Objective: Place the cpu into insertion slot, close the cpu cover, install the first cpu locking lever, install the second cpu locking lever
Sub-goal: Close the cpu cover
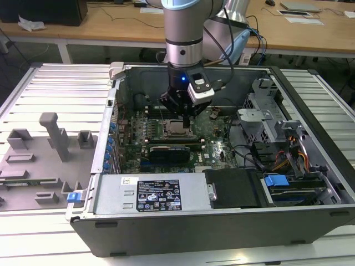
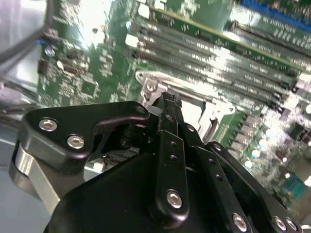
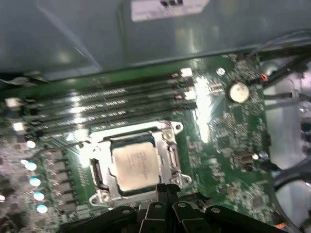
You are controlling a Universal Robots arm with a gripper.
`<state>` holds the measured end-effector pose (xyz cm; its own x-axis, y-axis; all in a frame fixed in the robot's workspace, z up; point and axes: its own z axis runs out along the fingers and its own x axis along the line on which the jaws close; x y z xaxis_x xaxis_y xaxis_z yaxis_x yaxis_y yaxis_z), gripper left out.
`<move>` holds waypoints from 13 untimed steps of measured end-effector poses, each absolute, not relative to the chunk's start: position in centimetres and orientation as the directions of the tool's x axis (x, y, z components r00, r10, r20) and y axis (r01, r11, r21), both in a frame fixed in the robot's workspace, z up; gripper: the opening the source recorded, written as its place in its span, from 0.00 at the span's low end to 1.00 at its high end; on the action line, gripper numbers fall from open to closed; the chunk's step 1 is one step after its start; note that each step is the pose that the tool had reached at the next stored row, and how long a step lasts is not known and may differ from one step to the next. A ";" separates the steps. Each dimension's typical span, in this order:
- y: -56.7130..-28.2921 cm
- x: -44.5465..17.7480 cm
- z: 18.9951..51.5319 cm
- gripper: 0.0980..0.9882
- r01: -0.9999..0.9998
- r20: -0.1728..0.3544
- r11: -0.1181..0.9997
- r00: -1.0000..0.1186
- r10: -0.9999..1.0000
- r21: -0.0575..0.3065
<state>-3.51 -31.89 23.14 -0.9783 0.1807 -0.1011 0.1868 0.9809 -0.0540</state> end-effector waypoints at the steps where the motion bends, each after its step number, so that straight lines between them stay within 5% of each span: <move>1: -31.9 -3.5 23.1 0.01 0.183 -0.082 0.983 -0.980 0.179 -0.034; 6: -31.9 -3.5 23.1 0.01 0.171 -0.021 0.985 -0.985 0.172 0.017; 13: -31.9 -3.5 23.1 0.01 0.125 -0.021 0.992 -0.992 0.125 0.018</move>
<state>-3.51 -31.93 23.12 -0.9919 0.1255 -0.0211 0.1251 0.9920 0.0175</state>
